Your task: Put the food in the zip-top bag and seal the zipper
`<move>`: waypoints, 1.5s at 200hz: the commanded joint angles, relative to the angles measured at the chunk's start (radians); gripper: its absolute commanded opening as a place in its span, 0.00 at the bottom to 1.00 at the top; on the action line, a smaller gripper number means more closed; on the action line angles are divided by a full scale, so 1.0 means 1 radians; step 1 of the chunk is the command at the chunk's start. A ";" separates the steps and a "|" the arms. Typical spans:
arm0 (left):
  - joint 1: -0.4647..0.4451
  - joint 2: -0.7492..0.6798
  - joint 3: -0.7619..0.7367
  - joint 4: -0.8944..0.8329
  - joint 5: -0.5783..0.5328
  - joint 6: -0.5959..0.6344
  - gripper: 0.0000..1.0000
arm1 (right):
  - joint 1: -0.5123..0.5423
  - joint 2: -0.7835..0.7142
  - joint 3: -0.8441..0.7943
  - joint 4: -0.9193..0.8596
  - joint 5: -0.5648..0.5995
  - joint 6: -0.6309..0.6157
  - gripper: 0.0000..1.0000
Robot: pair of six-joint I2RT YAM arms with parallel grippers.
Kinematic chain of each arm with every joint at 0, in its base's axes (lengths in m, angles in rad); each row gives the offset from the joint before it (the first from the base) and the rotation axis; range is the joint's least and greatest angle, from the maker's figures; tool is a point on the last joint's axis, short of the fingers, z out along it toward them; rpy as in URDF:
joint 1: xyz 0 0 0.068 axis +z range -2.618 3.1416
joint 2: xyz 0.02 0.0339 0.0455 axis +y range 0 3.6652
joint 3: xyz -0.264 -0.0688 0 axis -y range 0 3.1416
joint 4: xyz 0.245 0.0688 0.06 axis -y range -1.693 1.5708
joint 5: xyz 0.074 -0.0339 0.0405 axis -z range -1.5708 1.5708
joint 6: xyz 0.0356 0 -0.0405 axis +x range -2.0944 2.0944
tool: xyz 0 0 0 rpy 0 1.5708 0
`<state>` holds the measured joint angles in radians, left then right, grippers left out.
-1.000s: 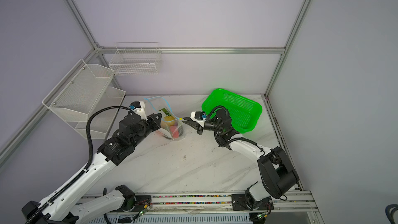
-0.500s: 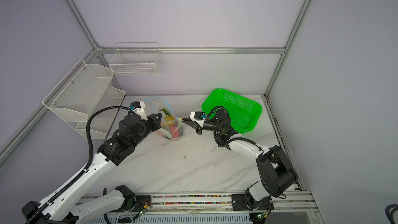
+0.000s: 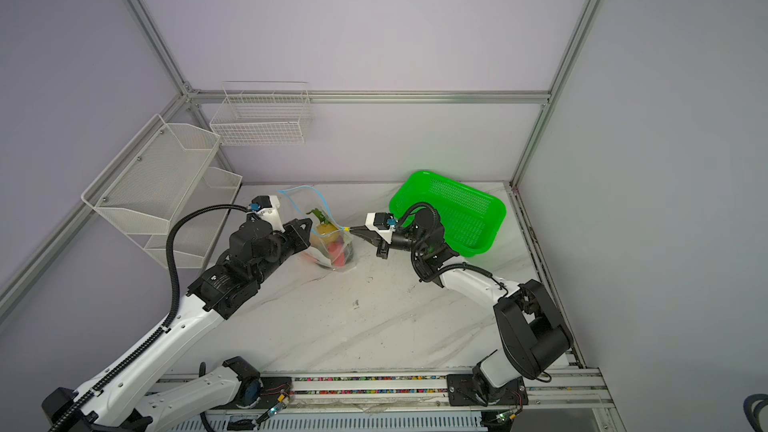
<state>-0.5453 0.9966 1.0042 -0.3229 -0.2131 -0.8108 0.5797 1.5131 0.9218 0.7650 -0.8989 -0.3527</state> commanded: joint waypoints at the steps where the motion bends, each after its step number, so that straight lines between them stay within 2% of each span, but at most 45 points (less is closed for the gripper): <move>1: 0.004 -0.028 0.030 0.024 -0.012 0.015 0.00 | 0.008 -0.019 0.039 -0.017 -0.016 -0.013 0.00; 29: 0.004 -0.046 0.037 0.019 -0.025 0.035 0.00 | 0.008 -0.018 0.095 -0.123 -0.048 -0.033 0.00; 45: 0.004 -0.053 0.047 0.014 -0.030 0.053 0.07 | 0.008 -0.017 0.121 -0.160 -0.047 -0.041 0.00; 73: 0.004 -0.070 0.073 -0.015 -0.051 0.090 0.25 | 0.008 -0.024 0.158 -0.215 -0.043 -0.041 0.00; 102: 0.004 -0.100 0.104 -0.046 -0.083 0.143 0.38 | 0.002 -0.020 0.207 -0.283 -0.048 -0.068 0.00; 168: 0.005 -0.134 0.164 -0.081 -0.160 0.257 0.39 | -0.020 -0.043 0.279 -0.343 -0.072 -0.111 0.00; 187: 0.005 -0.132 0.179 -0.079 -0.159 0.273 0.38 | -0.023 -0.029 0.336 -0.421 -0.085 -0.141 0.00; 220: 0.006 -0.113 0.208 -0.082 -0.120 0.303 0.37 | -0.040 -0.004 0.409 -0.494 -0.124 -0.160 0.00; 264: 0.006 -0.076 0.265 -0.099 -0.056 0.363 0.39 | -0.053 0.002 0.459 -0.527 -0.118 -0.154 0.00; 300: 0.007 -0.050 0.290 -0.095 0.057 0.485 0.48 | -0.066 0.018 0.501 -0.594 -0.121 -0.173 0.00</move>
<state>-0.5438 0.9371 1.1900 -0.4351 -0.2554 -0.4423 0.5259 1.5234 1.3792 0.1986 -0.9897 -0.4854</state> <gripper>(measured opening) 0.460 0.034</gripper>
